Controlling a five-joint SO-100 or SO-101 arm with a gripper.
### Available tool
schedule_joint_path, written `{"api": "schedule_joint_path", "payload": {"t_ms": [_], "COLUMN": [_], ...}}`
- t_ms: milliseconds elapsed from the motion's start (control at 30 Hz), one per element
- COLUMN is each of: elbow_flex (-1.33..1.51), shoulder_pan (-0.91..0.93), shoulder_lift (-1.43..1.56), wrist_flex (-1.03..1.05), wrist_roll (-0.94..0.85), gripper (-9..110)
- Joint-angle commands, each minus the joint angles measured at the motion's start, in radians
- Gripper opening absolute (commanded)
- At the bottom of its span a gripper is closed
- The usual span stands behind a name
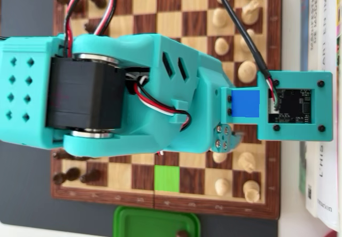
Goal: Play chess
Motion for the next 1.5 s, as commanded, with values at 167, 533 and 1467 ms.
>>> {"api": "schedule_joint_path", "payload": {"t_ms": [167,533,1467], "elbow_flex": [-0.067,-0.067,-0.147], "shoulder_pan": [-0.014,-0.051,-0.043], "shoulder_lift": [-0.006,-0.006,-0.106], "wrist_flex": [-0.005,0.002,0.003], "wrist_roll": [0.005,0.006,0.000], "gripper": [17,17,17]}}
